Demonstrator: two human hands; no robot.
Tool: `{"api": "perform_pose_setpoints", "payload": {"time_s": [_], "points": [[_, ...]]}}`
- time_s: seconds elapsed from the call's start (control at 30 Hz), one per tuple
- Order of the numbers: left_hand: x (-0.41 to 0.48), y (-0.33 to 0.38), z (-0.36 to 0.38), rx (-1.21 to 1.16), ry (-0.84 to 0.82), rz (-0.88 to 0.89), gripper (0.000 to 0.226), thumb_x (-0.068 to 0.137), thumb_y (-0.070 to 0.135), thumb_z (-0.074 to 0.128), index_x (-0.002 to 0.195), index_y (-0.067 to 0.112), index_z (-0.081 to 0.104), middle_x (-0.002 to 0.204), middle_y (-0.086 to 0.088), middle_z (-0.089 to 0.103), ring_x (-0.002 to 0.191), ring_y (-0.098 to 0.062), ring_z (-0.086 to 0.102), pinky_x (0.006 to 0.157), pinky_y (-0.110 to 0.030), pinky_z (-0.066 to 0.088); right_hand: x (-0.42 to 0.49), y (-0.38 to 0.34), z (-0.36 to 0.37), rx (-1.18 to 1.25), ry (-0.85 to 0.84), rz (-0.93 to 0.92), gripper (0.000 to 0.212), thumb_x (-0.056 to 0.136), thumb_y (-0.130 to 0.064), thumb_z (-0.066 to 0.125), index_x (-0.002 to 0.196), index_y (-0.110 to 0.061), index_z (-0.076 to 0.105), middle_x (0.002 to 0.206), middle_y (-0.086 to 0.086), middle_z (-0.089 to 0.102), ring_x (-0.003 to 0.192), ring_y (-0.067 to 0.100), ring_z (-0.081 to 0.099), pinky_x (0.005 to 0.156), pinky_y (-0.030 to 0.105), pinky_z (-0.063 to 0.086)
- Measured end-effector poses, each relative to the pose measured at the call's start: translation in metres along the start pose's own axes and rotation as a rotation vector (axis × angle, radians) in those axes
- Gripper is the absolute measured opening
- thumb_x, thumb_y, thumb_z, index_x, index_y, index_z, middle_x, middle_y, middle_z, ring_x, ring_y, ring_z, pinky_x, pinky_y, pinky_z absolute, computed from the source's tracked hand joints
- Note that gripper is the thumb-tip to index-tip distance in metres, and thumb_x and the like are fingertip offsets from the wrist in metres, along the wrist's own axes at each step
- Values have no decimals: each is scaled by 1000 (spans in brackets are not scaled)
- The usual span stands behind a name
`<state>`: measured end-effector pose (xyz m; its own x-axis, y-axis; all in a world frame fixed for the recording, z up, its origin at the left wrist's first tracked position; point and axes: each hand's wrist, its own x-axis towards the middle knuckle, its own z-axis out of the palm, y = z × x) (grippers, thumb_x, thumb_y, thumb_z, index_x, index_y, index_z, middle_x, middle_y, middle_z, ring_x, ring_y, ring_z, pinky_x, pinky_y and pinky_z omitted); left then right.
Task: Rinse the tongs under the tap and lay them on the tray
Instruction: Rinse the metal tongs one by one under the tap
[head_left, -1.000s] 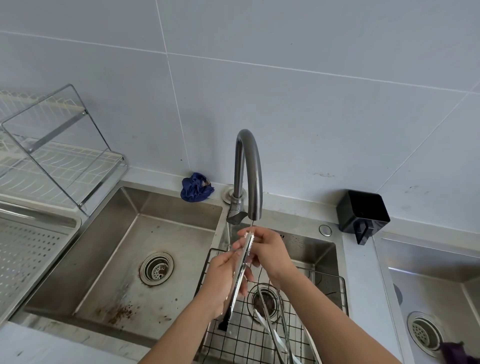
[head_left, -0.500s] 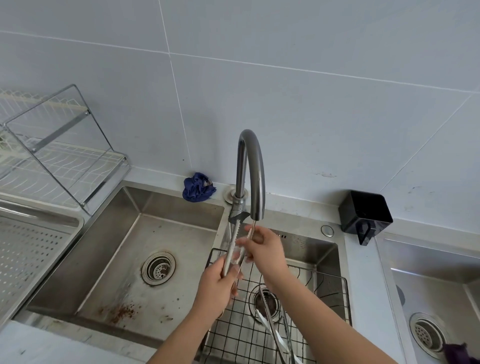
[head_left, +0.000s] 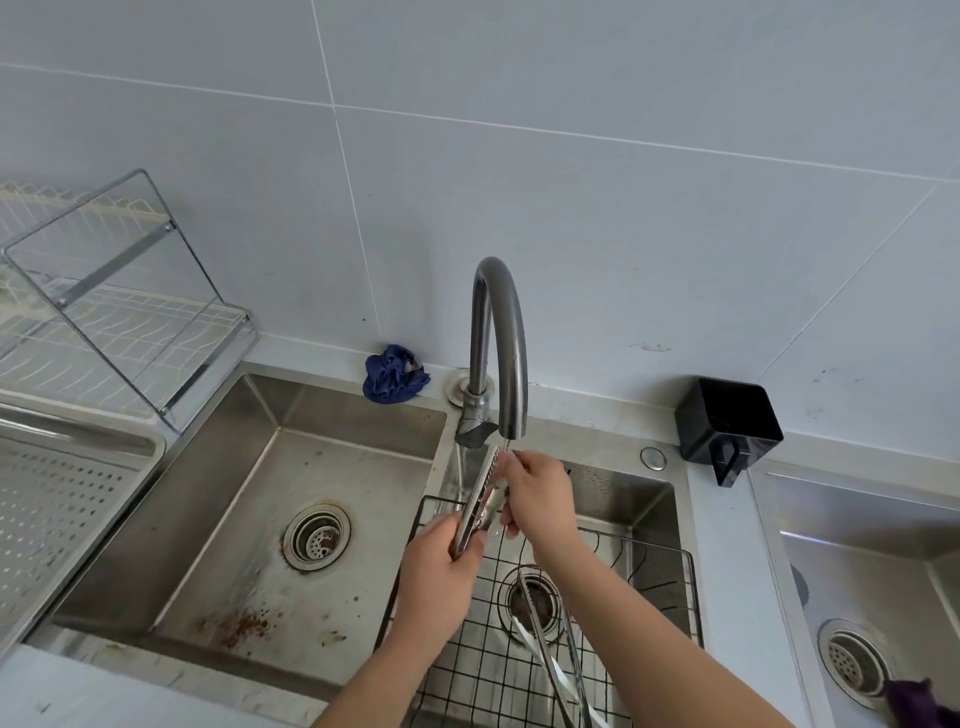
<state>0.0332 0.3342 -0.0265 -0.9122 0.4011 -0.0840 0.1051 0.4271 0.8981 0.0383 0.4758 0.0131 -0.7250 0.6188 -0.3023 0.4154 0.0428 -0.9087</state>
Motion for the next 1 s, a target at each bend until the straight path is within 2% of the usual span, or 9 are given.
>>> {"api": "perform_pose_setpoints", "payload": {"time_s": [0.07, 0.2, 0.3, 0.43, 0.6, 0.73, 0.8, 0.9, 1.0], "points": [[-1, 3, 3, 20, 45, 24, 13, 92, 17, 69, 81, 23, 65, 70, -4, 58, 64, -25, 58, 60, -37, 53, -2, -3, 2, 60, 1, -28, 34, 105, -24, 51, 75, -10, 61, 44, -4, 60, 34, 11, 53, 35, 24, 43], [7, 2, 0, -6, 74, -16, 14, 92, 14, 70, 78, 14, 65, 71, -8, 60, 65, -26, 60, 64, -43, 55, -13, 7, 8, 185, -167, -65, 11, 95, -1, 60, 94, -11, 64, 60, -8, 67, 49, 8, 61, 44, 25, 48], [7, 1, -4, -10, 48, -17, 14, 92, 16, 69, 80, 11, 65, 73, -11, 62, 68, -29, 63, 65, -48, 55, -10, 6, 5, 109, -128, -33, 21, 100, -18, 61, 80, -12, 65, 54, -3, 67, 44, 14, 59, 40, 28, 46], [4, 3, 0, 50, 86, 61, 29, 89, 16, 71, 67, 26, 55, 63, 2, 51, 57, -10, 52, 52, -22, 44, -4, -2, 7, 181, -8, 3, 43, 105, -34, 52, 68, -15, 60, 47, -3, 61, 38, 11, 55, 36, 22, 40], [10, -5, -2, -139, 24, -90, 15, 92, 13, 69, 80, 21, 67, 71, -8, 66, 62, -19, 67, 51, -27, 52, -12, 8, 11, 249, -177, 3, 12, 98, -5, 54, 97, -8, 66, 65, -7, 70, 53, 10, 61, 45, 24, 46], [10, -13, -5, -322, -57, -157, 29, 94, 11, 67, 92, 39, 74, 78, -6, 73, 67, -15, 70, 58, -26, 55, -4, 2, 3, 328, -124, -9, 25, 107, -26, 50, 104, -9, 68, 79, 8, 78, 53, 15, 58, 46, 25, 46], [12, -16, -4, -366, -62, -162, 33, 93, 7, 67, 93, 39, 74, 73, -6, 70, 66, -17, 65, 61, -26, 54, -4, 1, 1, 329, -106, -71, 20, 106, -21, 52, 103, -10, 69, 82, 8, 78, 55, 16, 56, 47, 23, 46], [17, -18, -6, -410, -59, -156, 32, 93, 3, 66, 90, 34, 75, 71, -9, 67, 68, -18, 63, 69, -25, 56, -7, 3, 0, 321, -231, -144, 12, 102, -14, 60, 98, -8, 70, 85, 9, 78, 61, 17, 57, 51, 25, 48], [20, -17, -6, -448, -113, -171, 32, 92, 3, 68, 91, 34, 78, 76, -6, 73, 73, -16, 68, 76, -28, 57, -5, -2, -7, 322, -304, -106, 39, 105, -37, 53, 88, -6, 72, 83, 14, 76, 54, 17, 55, 48, 28, 46]]}}
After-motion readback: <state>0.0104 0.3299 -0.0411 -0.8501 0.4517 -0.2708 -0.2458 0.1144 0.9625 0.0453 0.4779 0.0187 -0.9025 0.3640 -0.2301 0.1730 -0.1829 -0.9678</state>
